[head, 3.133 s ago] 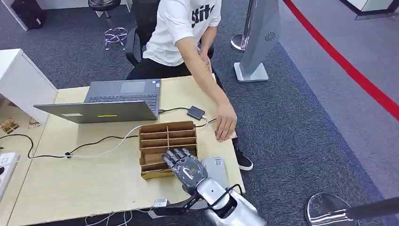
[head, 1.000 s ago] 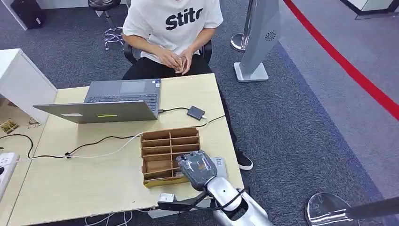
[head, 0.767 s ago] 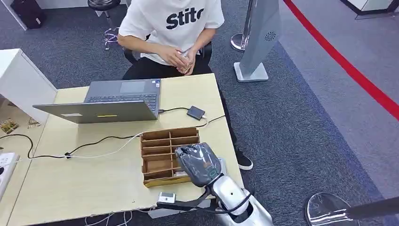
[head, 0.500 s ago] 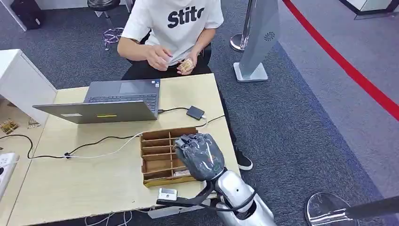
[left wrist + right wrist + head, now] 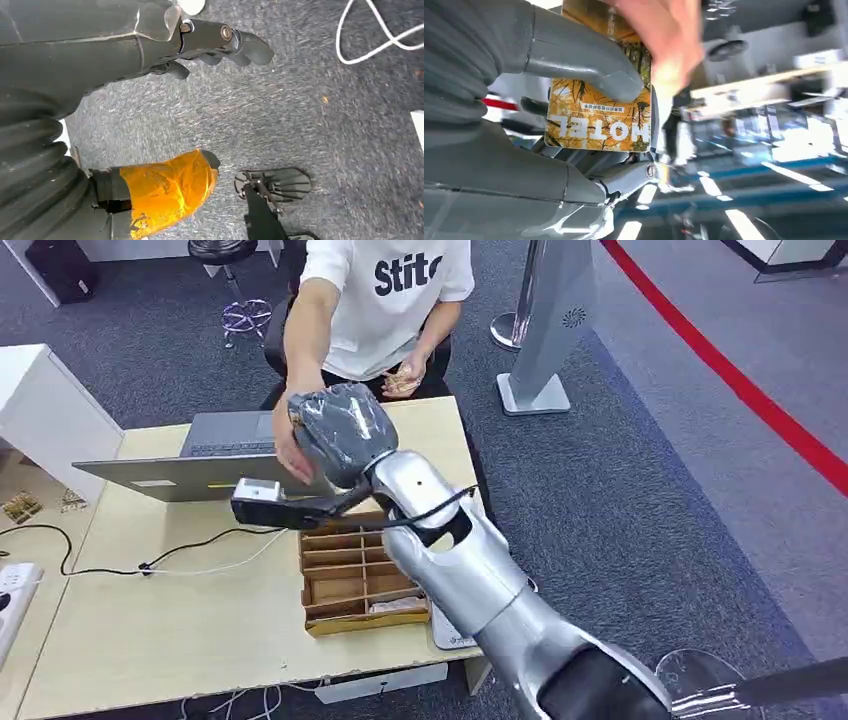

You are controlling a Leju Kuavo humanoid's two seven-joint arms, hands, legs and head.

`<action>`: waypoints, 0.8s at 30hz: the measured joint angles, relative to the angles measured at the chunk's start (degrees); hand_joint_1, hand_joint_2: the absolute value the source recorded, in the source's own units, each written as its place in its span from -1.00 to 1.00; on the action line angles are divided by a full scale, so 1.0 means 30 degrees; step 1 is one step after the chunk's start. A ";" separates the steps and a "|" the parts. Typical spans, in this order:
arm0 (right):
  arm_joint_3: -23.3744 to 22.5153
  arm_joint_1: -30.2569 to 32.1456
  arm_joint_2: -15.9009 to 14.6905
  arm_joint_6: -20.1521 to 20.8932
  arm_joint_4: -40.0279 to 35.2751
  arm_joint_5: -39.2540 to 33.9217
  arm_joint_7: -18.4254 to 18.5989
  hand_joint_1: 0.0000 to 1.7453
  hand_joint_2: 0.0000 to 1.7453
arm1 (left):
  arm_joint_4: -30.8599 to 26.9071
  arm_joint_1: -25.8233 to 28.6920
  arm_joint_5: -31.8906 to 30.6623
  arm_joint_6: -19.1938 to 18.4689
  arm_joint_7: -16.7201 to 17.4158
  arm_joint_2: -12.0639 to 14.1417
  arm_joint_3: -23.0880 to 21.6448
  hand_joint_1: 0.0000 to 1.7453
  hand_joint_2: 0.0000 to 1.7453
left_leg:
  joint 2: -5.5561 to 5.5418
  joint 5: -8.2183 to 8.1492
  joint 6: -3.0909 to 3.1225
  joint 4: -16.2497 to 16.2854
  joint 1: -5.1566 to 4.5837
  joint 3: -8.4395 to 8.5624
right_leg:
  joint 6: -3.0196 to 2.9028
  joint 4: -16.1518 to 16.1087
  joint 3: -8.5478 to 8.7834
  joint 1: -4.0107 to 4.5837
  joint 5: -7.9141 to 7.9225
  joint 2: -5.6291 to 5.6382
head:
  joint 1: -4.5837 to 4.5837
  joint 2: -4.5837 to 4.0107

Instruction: Pass the card to the sensor for recognition and then transmit it.

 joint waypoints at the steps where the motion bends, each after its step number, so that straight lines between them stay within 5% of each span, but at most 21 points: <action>1: 0.0000 -0.0608 0.0144 0.0065 0.0700 -0.0217 0.0389 1.00 1.00 | 0.0000 -0.0100 -0.0064 0.0000 0.0043 -0.0072 -0.0123 -1.00 1.00 | 0.0000 0.0000 0.0000 0.0002 -0.0001 0.0000 | 0.0000 -0.0001 0.0001 -0.0001 0.0000 0.0000 | -0.0007 0.0000; 2: 0.0000 -0.1113 0.0240 0.0095 0.1194 -0.0349 0.0633 -0.34 1.00 | 0.0000 -0.0195 -0.0131 0.0000 0.0117 -0.0109 -0.0211 -1.00 1.00 | -0.0001 0.0000 0.0000 0.0003 -0.0001 -0.0002 | 0.0000 -0.0002 0.0003 -0.0001 0.0000 -0.0001 | 0.0000 0.0000; 3: 0.0015 -0.1462 0.0328 0.0102 0.1594 -0.0539 0.0871 -1.00 1.00 | 0.0000 -0.0254 -0.0175 0.0000 0.0190 -0.0182 -0.0247 -1.00 1.00 | -0.0001 -0.0001 0.0000 0.0003 -0.0001 -0.0005 | 0.0000 -0.0003 0.0003 -0.0001 0.0000 -0.0001 | 0.0000 0.0000; 8: 0.0386 -0.2375 0.0575 0.0000 0.2934 -0.2113 0.1317 -1.00 1.00 | 0.0000 -0.0466 -0.0386 -0.0022 0.0335 -0.0357 -0.0422 -1.00 1.00 | -0.0001 -0.0005 0.0001 0.0006 -0.0003 -0.0012 | 0.0001 -0.0012 -0.0009 -0.0002 -0.0001 0.0008 | 0.0000 0.0000; 15: 0.0467 -0.2450 0.0691 0.0218 0.3581 -0.4315 0.0138 -1.00 1.00 | 0.0007 -0.0593 -0.0510 -0.0015 0.0371 -0.0459 -0.0531 -1.00 1.00 | 0.0000 -0.0005 0.0002 0.0005 -0.0001 -0.0015 | 0.0001 -0.0011 -0.0017 0.0001 -0.0001 0.0007 | 0.0000 0.0000; 19: -0.0242 -0.2436 0.0691 0.0627 0.3742 -0.6142 -0.1332 -1.00 1.00 | 0.0007 -0.0574 -0.0466 0.0000 0.0371 -0.0451 -0.0524 -1.00 1.00 | -0.0001 -0.0003 0.0002 0.0006 -0.0001 -0.0013 | 0.0001 -0.0011 -0.0017 0.0001 0.0000 0.0004 | 0.0000 0.0000; 24: -0.3136 -0.1466 0.0677 0.2421 0.2632 -0.8067 -0.4011 -1.00 1.00 | 0.0007 -0.0405 -0.0137 0.0182 0.0299 -0.0415 -0.0495 -1.00 1.00 | -0.0004 -0.0004 0.0002 0.0009 -0.0002 -0.0014 | 0.0002 -0.0019 -0.0014 0.0000 0.0000 0.0004 | -0.0007 0.0000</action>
